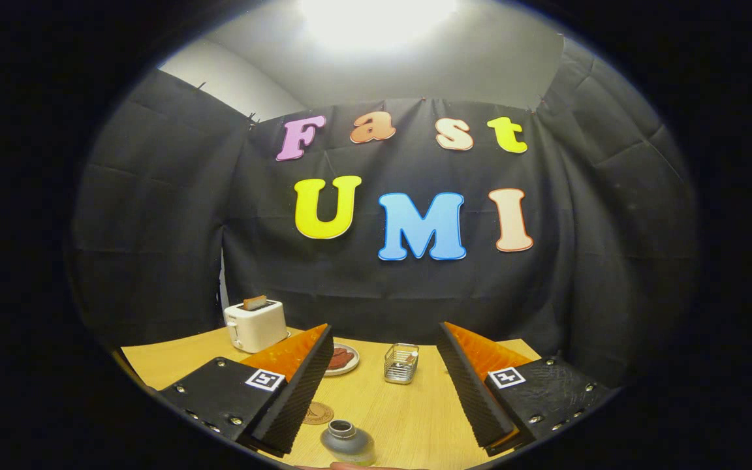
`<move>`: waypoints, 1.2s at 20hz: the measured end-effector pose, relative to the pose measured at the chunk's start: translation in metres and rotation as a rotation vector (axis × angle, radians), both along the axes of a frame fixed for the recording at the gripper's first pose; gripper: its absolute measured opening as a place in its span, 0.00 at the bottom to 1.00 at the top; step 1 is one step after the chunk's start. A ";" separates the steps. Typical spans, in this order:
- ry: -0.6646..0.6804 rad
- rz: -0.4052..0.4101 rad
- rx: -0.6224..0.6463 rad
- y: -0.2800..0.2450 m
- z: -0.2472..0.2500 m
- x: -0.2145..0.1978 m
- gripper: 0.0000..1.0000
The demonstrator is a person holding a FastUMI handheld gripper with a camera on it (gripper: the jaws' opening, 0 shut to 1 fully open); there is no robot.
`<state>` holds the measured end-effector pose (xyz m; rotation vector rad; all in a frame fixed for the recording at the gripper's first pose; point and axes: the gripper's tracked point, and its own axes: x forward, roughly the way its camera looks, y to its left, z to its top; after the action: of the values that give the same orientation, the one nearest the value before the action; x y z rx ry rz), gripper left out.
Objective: Take the bottle from table, then pour the juice into the cup, finally place the bottle on the coaster
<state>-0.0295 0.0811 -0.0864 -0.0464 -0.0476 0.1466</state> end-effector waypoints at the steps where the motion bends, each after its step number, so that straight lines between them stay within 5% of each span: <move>1: -0.007 0.002 -0.002 0.004 -0.008 -0.003 0.98; 24: 0.082 -0.054 0.010 0.026 -0.172 0.008 0.98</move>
<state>-0.0219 0.1074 -0.2582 -0.0319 0.0347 0.0941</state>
